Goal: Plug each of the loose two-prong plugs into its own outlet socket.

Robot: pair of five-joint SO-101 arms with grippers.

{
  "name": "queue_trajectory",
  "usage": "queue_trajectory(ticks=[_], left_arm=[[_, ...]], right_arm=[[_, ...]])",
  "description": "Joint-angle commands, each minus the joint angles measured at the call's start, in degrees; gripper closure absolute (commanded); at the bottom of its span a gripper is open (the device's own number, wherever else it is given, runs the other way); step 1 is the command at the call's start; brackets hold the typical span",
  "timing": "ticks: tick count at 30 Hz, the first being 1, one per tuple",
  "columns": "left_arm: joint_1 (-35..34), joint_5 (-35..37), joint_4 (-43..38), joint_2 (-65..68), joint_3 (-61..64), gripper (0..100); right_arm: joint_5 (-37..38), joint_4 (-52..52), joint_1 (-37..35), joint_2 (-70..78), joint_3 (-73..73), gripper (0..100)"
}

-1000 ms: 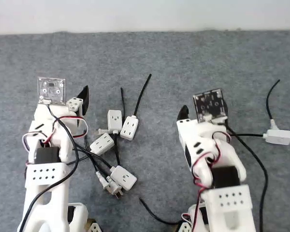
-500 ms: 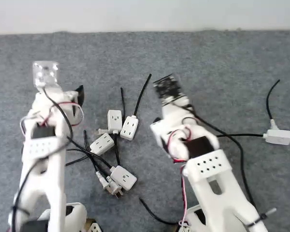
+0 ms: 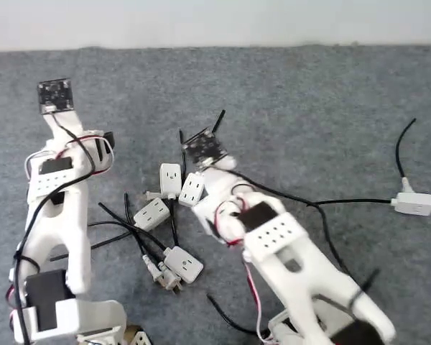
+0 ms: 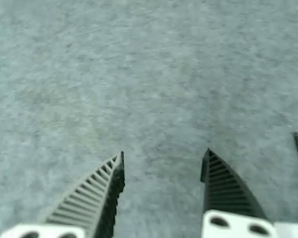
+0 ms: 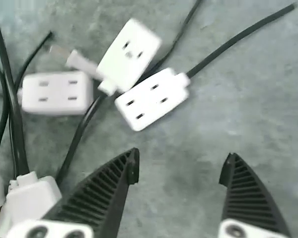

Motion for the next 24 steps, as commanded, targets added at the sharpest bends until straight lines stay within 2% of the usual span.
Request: queue_trajectory(ticks=[1, 6, 10, 15, 19, 24], left_arm=[[-1.76, 0.7, -3.87, -0.18, -2.86, 75], [-2.73, 0.97, -4.4, -0.09, -2.77, 75], [-3.87, 2.99, -9.05, -0.7, 0.31, 75], [-3.96, 2.99, -9.41, -0.79, 0.48, 75], [-4.04, 2.9, -9.58, -0.79, 0.4, 75], [-5.19, 3.08, -9.67, -0.79, 0.4, 75]], right_arm=[[-1.14, -2.86, -5.32, 8.4, -6.07, 71.4], [-1.32, -2.59, -9.98, 20.44, -16.26, 71.4], [-1.23, -2.33, -10.07, 30.99, -24.97, 71.2], [-0.97, 2.51, -9.98, 42.15, -37.98, 71.1], [-1.14, 7.6, -8.4, 48.4, -47.47, 71.1], [-1.41, 11.38, -4.53, 51.21, -51.08, 71.2]])
